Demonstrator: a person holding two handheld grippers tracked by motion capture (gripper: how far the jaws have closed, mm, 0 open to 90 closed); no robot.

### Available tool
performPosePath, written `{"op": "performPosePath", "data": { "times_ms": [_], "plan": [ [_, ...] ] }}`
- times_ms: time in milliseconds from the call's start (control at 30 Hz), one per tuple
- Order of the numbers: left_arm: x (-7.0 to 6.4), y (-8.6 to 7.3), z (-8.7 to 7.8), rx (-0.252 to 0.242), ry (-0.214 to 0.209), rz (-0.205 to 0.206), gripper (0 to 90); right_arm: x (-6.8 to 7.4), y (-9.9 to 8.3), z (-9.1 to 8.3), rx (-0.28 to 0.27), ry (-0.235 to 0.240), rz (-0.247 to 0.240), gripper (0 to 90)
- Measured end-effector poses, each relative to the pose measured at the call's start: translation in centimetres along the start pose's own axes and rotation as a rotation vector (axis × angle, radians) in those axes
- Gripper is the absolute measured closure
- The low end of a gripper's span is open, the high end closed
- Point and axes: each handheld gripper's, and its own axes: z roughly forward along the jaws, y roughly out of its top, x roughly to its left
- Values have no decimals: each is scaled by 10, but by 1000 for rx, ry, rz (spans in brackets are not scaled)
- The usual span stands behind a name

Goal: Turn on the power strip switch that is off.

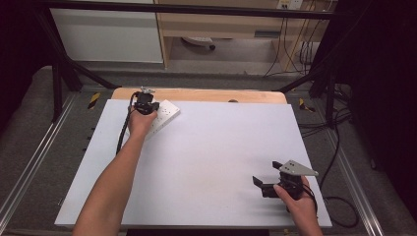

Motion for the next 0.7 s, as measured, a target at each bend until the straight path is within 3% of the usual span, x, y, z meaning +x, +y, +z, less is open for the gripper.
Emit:
{"op": "performPosePath", "data": {
  "times_ms": [367,500,700],
  "plan": [
    [-1,1,1,5,13,13,900,0,0,0,3,1,-2,32],
    [0,1,1,8,4,-6,900,0,-1,1,5,2,-2,32],
    [0,1,0,35,27,16,900,0,-1,1,8,3,0,32]
  ]
}}
